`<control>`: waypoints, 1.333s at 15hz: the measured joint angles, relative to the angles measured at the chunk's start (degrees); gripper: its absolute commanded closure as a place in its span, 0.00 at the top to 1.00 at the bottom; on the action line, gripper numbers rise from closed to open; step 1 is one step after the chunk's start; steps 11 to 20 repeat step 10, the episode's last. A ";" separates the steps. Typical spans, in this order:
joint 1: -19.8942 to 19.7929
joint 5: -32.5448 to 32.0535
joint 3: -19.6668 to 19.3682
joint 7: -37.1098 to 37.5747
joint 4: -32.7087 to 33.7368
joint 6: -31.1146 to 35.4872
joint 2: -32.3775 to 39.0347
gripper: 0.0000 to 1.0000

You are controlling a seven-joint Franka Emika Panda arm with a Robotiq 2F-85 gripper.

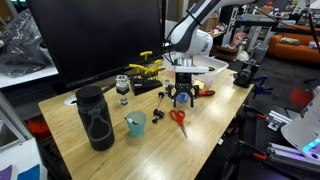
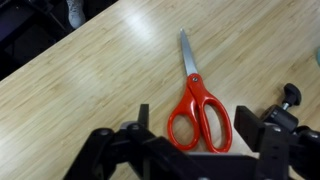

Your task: Remove the red pair of scissors from the clear container on the right side of the table

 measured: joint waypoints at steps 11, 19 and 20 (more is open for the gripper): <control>0.02 -0.04 0.00 0.00 1.14 1.71 -0.23 1.00; 0.02 -0.04 0.00 0.00 1.14 1.71 -0.23 1.00; 0.02 -0.04 0.00 0.00 1.14 1.71 -0.23 1.00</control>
